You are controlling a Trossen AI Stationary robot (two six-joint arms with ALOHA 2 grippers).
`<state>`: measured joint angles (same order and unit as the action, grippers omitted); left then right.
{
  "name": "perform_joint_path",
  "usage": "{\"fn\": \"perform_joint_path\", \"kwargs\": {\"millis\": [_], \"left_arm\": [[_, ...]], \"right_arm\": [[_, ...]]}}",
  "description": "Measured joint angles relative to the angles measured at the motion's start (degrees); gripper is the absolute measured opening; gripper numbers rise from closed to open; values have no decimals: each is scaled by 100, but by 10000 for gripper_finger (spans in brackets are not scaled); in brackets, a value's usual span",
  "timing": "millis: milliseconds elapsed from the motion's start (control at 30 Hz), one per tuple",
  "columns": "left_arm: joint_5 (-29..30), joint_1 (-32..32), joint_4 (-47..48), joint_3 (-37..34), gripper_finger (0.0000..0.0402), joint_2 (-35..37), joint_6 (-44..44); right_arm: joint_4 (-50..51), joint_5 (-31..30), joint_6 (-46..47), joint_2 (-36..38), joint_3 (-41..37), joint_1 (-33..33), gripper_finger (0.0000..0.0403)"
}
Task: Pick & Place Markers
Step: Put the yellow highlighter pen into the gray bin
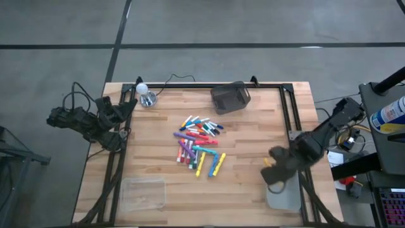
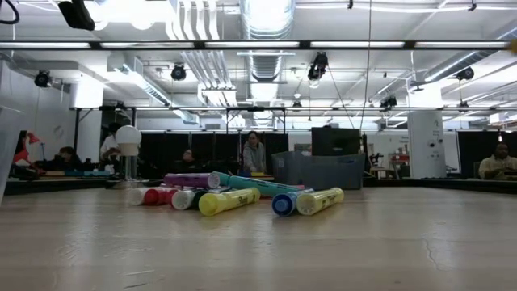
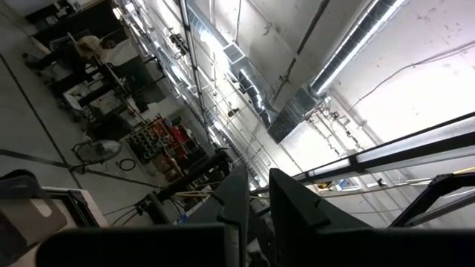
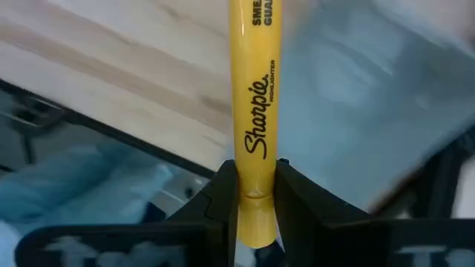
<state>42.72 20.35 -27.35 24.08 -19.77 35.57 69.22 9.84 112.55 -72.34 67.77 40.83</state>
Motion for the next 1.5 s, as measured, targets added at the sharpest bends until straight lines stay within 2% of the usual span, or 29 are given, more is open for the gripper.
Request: {"fn": "perform_joint_path", "kwargs": {"millis": [100,267,467,700,900,1500], "left_arm": [[0,0,0,0,48,0,0],[-2,0,0,0,48,0,0],[23,1,0,0,48,0,0],[22,-2,0,0,48,0,28],[22,-1,0,0,48,0,35],[22,1,-2,0,48,0,42]], "right_arm": [[-165,284,575,-17,-285,482,63],[-695,355,1338,-15,-808,944,63],[-1366,355,1395,-19,-1445,980,63],[-1570,373,1502,-19,-1943,980,63],[-1925,374,1502,-15,-2136,978,63],[-2012,373,1491,-15,-2153,978,79]]}}
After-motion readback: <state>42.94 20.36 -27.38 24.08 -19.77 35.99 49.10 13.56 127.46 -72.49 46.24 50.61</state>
